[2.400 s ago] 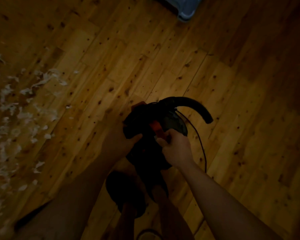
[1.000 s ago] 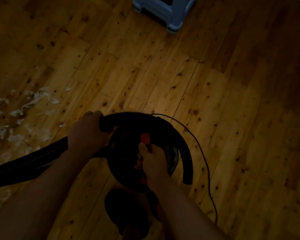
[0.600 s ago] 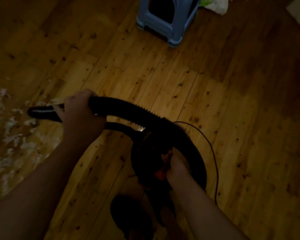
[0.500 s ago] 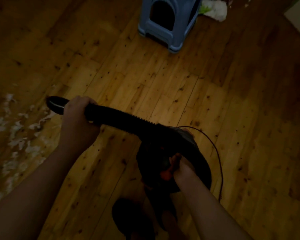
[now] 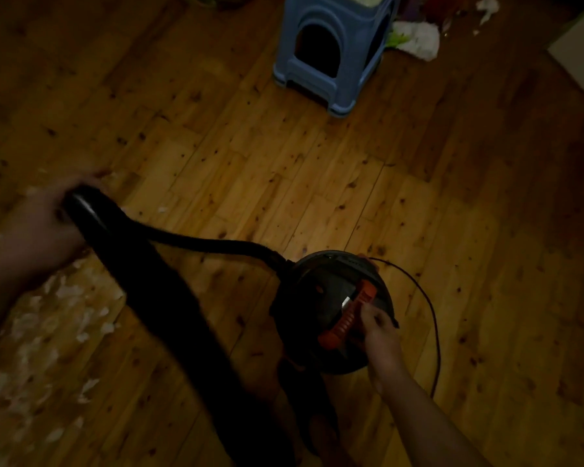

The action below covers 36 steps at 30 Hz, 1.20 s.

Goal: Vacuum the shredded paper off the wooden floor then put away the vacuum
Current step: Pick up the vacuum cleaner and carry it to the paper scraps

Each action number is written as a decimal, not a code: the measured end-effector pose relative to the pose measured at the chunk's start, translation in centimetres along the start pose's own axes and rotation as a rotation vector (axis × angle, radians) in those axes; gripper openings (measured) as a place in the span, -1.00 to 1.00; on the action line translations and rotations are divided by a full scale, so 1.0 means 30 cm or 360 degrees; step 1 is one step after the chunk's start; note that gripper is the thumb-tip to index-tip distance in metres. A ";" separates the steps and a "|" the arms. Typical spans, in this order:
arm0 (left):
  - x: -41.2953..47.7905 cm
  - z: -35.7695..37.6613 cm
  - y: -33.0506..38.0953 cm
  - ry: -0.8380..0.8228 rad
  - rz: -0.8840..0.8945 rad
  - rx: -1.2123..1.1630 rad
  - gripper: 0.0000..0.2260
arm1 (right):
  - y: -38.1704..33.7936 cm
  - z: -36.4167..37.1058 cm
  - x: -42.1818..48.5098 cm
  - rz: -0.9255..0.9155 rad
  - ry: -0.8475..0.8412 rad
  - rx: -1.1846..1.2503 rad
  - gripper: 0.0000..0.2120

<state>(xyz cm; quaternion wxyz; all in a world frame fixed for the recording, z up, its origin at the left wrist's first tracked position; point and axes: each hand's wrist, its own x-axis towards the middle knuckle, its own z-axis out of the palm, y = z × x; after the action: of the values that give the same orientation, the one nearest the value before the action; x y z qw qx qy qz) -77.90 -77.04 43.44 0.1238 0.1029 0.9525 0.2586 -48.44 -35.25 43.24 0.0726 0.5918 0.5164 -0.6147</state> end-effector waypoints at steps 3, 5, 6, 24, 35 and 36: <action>-0.075 -0.038 0.401 -0.0471 0.0367 -0.0038 -0.66 | -0.004 -0.004 0.007 -0.0135 -0.0016 -0.0185 -0.70; -0.128 -0.013 0.510 -0.0541 0.0459 0.0031 -0.63 | -0.001 0.020 0.018 -0.0275 0.0063 -0.0322 -0.77; -0.146 0.013 0.513 -0.0575 0.0448 0.0103 -0.61 | -0.005 0.036 0.012 -0.0370 0.0105 -0.0428 -0.70; -0.546 0.289 0.607 -0.0278 -0.0413 -0.1035 -0.47 | 0.054 0.464 -0.256 0.0204 -0.1244 0.0126 -0.45; -0.528 0.453 0.689 -0.0339 -0.1181 -0.1158 -0.75 | 0.007 0.260 -0.149 -0.0816 -0.0127 -0.1353 -0.60; -0.512 0.472 0.706 -0.0319 -0.1161 -0.1186 -0.67 | 0.004 0.213 -0.119 -0.0727 0.0230 -0.1251 -0.55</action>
<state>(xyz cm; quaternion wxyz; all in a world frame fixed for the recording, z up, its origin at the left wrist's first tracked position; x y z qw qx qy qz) -56.45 -56.53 45.38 0.3243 -0.2618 0.7535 0.5085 -51.49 -41.80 44.54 0.1181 0.4316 0.8313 -0.3296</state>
